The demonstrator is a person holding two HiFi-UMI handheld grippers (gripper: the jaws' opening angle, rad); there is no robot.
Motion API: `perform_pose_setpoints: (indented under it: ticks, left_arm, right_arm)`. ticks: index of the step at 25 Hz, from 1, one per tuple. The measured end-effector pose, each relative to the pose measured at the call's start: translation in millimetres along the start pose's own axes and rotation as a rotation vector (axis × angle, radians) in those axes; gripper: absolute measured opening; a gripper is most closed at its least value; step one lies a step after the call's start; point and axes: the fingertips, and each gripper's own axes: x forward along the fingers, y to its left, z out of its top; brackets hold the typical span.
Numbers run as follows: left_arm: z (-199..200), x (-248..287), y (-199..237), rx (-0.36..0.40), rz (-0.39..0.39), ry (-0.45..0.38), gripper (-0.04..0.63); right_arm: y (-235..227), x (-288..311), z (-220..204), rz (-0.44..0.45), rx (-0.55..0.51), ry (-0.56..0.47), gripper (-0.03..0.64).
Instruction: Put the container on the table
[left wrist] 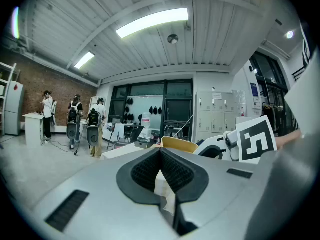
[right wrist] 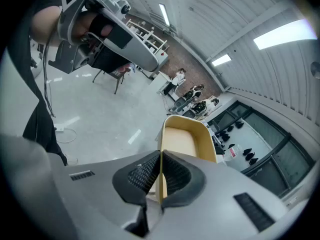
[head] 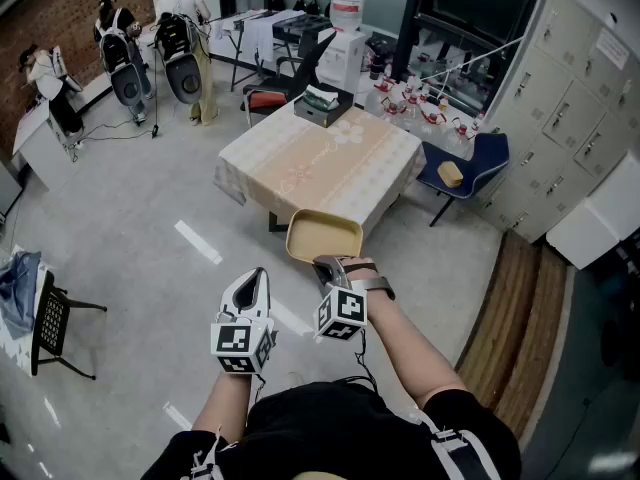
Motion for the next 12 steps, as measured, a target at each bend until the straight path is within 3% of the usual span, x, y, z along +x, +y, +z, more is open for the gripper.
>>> perform_pose_setpoints:
  ticks: [12]
  left_arm:
    - [-4.3, -6.6, 7.7, 0.006, -0.015, -0.007, 0.014]
  right_arm:
    - [-0.4, 0.1, 10.9, -0.015, 0.024, -0.008, 0.029]
